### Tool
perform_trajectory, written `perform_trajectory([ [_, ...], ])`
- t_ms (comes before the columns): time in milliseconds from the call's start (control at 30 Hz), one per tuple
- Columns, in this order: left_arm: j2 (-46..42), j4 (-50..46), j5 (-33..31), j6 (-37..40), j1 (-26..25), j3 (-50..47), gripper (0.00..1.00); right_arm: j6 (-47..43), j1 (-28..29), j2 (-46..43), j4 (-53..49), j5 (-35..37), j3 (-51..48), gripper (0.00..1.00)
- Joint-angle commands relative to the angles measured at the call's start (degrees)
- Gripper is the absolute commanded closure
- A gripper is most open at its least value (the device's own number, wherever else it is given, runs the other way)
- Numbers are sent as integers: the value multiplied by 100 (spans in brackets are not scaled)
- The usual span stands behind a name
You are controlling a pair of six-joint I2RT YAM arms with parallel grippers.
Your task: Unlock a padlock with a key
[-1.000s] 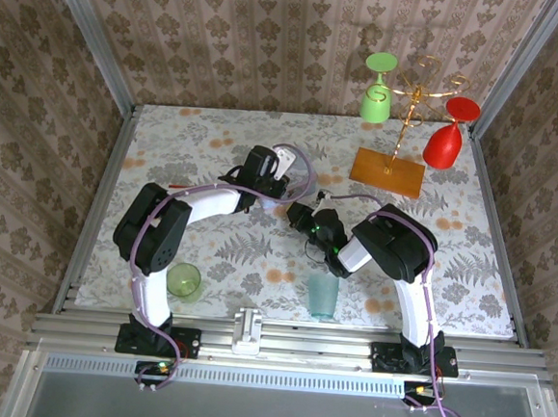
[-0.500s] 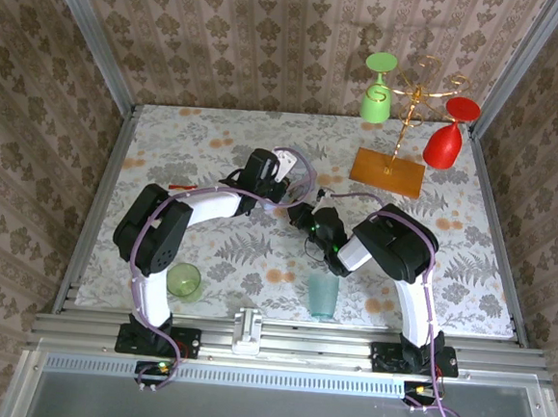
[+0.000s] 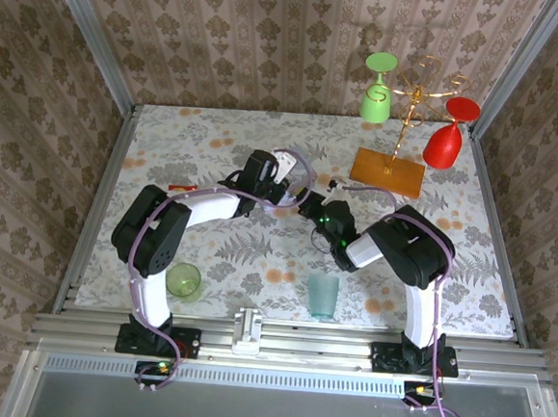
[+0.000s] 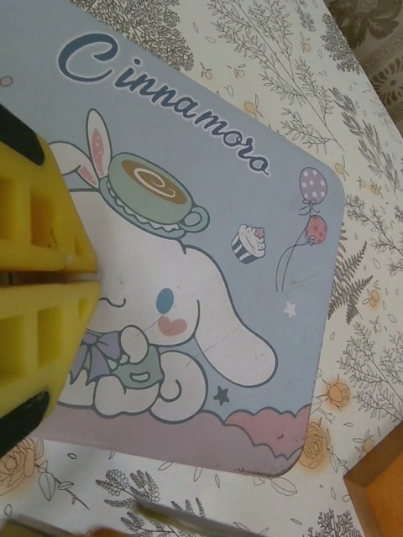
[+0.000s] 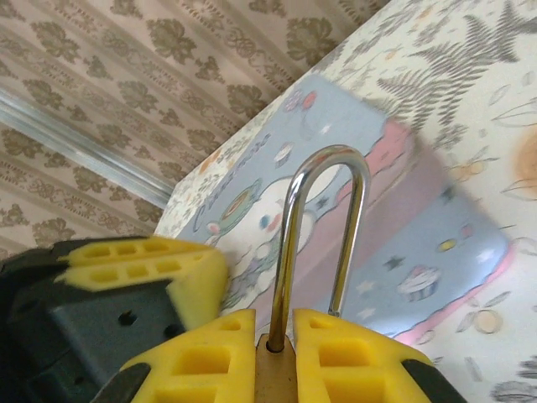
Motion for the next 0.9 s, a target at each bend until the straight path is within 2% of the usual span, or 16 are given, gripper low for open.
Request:
perform_trajectory([
  [0, 16, -1337, 92, -191, 94, -74, 83, 255, -405, -338, -720, -658, 29, 100],
  [133, -30, -1821, -239, -288, 86, 432, 71, 251, -865, -564, -2644, -1969, 372, 100],
  [267, -206, -1973, -419, -365, 81, 547, 60, -58, -1179, -712, -3319, -3259, 343, 100],
  [400, -501, -2183, -447, -400, -51, 578, 47, -421, -1218, -1010, -3678, -3887, 324, 100],
  [433, -599, -2225, -475, -412, -125, 549, 42, -404, -1238, -1024, -3621, -4101, 337, 100],
  [467, -665, -2293, -458, -433, -166, 514, 30, -352, -1257, -1016, -3623, -4249, 372, 100],
  [500, -722, -2383, -454, -487, -231, 493, 13, -286, -1285, -993, -3638, -4408, 415, 100],
  [567, -819, -2439, -584, -467, -385, 383, 0, -253, -1341, -969, -3578, -4654, 426, 100],
  [633, -875, -2468, -961, -358, -580, 263, 0, -256, -1417, -946, -3520, -4863, 404, 100],
  [700, -812, -2629, -1311, -271, -700, 278, 0, -388, -1489, -821, -3871, -5119, 588, 100],
  [867, -361, -3123, -1864, -231, -812, 438, 0, -513, -1597, -650, -4202, -5327, 624, 100],
])
